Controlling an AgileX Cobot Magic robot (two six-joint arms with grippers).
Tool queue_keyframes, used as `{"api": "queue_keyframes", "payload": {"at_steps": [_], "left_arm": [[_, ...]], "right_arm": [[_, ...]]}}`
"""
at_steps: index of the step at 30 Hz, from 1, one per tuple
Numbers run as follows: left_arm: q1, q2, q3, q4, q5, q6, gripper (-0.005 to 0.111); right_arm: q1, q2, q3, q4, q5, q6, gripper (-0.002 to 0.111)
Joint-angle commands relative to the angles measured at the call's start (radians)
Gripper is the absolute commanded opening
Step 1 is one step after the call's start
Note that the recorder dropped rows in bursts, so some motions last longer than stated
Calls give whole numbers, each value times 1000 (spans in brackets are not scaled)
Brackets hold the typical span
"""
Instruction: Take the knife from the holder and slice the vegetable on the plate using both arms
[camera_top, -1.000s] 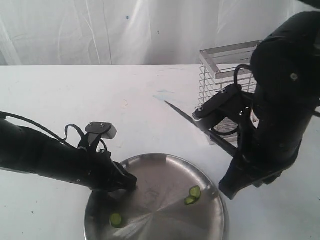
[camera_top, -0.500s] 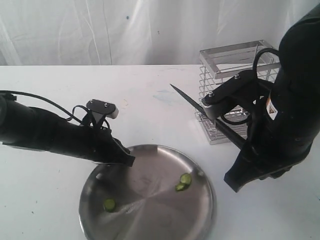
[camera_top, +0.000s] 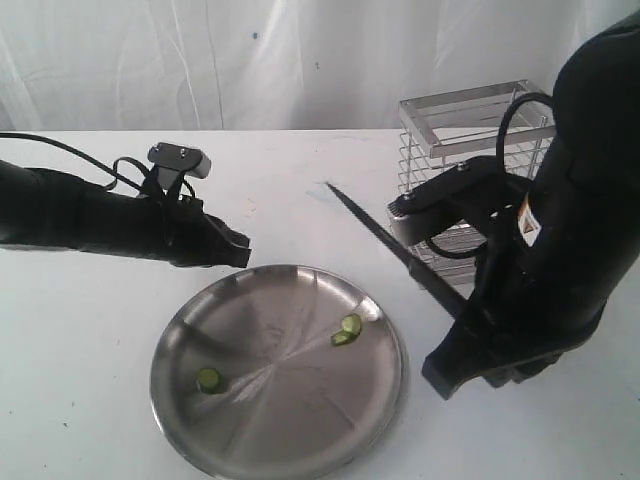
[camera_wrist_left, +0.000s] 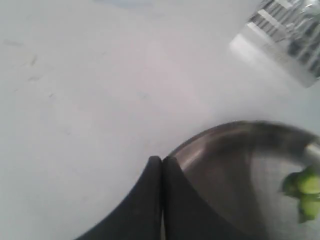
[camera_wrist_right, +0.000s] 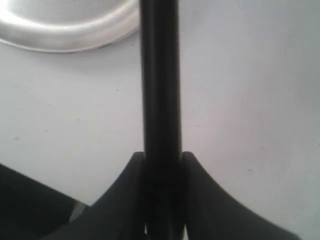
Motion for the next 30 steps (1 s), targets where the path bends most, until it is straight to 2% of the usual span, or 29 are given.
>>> {"api": "queue_keyframes", "payload": {"at_steps": [1,5,8,10,12,13,16,18,19,21,30], "left_arm": [[2,-72,1,10,118,-60,0],[2,-135,1,122,113,-156,0],[2,-145,1,164,134,-168,0],[2,-133,1,170,195,-167,0],[2,-109,1,175,345,-129,0],[2,-85,1,157,400,-97,0],[-9,-28,1,99,412,-82,0],[-9,17,1,27,479,-69,0],[-9,44,1,-20,557,-40,0],[-20,76,1,-20,623,-3,0],[-79,134,1,-20,573,-1,0]], "right_arm": [[-5,73,-7,94,1,-95,0],[-5,246,-120,-13,1,-165,0],[-5,325,-205,14,1,-185,0],[-5,337,-185,66,1,-204,0],[-5,339,-128,59,1,-204,0],[-5,339,-100,59,1,-204,0],[-5,339,-77,59,1,-204,0],[-5,339,-73,59,1,-204,0],[-5,339,-71,59,1,-204,0],[-5,339,-71,59,1,-204,0],[-5,337,-70,51,1,-204,0]]}}
